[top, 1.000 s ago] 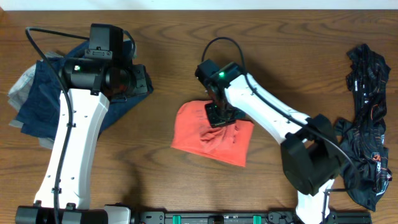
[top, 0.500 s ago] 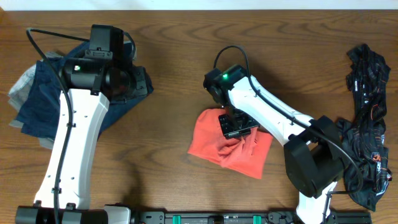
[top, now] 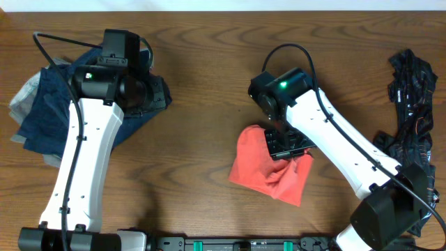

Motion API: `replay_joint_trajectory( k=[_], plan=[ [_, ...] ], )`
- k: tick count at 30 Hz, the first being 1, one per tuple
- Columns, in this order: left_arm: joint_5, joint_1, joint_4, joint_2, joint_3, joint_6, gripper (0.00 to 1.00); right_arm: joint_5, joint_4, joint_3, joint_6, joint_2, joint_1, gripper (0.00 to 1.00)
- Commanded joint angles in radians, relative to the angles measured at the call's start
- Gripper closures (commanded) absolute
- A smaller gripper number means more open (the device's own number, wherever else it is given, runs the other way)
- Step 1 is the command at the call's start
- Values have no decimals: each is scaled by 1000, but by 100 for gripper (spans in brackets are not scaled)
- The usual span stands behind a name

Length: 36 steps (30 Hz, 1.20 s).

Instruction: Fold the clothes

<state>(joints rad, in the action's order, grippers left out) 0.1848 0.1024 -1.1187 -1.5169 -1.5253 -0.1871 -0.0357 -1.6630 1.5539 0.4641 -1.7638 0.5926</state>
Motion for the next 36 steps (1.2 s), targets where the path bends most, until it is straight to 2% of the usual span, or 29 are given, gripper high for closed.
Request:
replay_joint_trajectory(
  k=[1, 11, 12, 14, 16, 19, 25, 30, 36],
  plan=[
    [10, -1, -3, -6, 6, -8, 59, -45, -10, -46, 14, 6, -20, 98],
    [10, -1, -3, -6, 6, -8, 59, -155, 174, -376, 203, 6, -75, 94],
    [10, -1, -3, -6, 6, -8, 60, -154, 195, -407, 216, 6, -90, 91],
    [13, 0, -3, -6, 6, -8, 56, -136, 243, -451, 220, 6, -116, 75],
    [27, 8, -2, -6, 6, -5, 55, -103, 303, -481, 219, 6, -136, 65],
    [83, 35, -2, -8, 6, 28, 55, -80, 397, -504, 219, 6, -160, 66],
    [96, 147, 16, -42, 41, 64, 55, -76, 537, -525, 225, 6, -180, 75],
    [104, 250, 79, -106, 87, 64, 55, -64, 558, -565, 280, 6, -180, 75],
    [190, 368, 182, -219, 111, 82, 55, -61, 579, -597, 283, 6, -180, 73]
  ],
)
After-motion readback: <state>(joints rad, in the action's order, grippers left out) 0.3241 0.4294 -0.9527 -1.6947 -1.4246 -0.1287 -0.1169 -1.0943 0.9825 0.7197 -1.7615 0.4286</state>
